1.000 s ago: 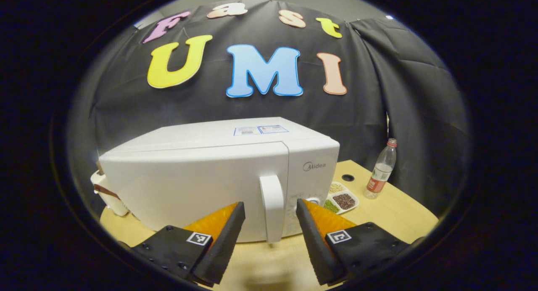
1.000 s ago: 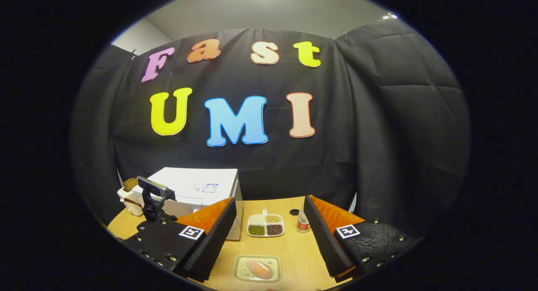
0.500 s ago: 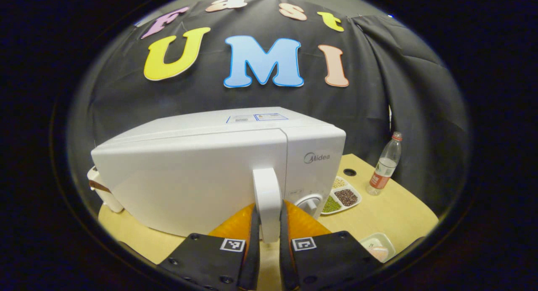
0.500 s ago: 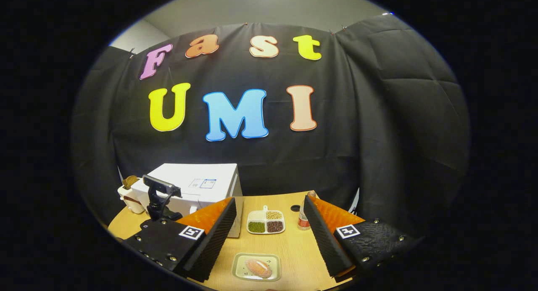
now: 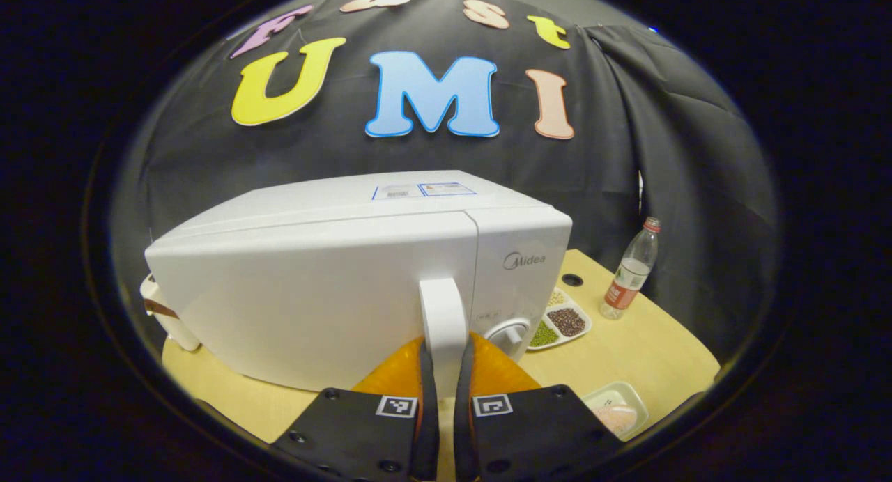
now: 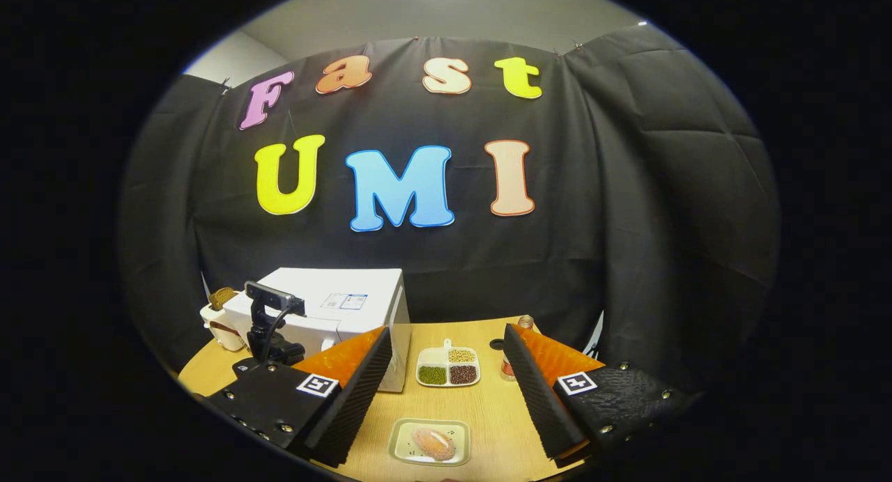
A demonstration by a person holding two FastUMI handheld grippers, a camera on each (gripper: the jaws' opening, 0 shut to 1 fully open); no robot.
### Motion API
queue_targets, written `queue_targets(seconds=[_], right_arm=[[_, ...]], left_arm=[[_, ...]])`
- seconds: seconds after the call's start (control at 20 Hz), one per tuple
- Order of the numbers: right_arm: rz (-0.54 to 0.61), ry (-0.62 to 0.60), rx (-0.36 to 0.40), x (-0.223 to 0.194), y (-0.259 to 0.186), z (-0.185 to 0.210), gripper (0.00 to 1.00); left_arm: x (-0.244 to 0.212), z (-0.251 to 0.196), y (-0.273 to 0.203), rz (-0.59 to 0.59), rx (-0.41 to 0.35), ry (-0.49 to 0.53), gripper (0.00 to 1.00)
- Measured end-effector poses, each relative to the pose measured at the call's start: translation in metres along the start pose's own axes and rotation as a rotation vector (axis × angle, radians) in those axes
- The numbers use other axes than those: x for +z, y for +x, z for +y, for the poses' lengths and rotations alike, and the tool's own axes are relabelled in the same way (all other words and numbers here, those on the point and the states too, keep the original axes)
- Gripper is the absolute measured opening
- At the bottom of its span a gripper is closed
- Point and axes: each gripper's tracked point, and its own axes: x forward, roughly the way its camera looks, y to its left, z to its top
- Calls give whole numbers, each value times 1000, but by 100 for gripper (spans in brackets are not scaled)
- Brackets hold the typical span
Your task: Open the microwave oven with the left hand, put the food in, and close the microwave oven.
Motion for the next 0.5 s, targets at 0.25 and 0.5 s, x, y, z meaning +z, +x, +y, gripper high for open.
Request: queue_targets(seconds=[0.25,0.5], right_arm=[[3,18,-1,-2,1,1,98],[22,47,49,-11,7,23,98]], left_arm=[[-17,-2,-35,14,-16,29,16],[-37,0,-85,36,-100,83,14]])
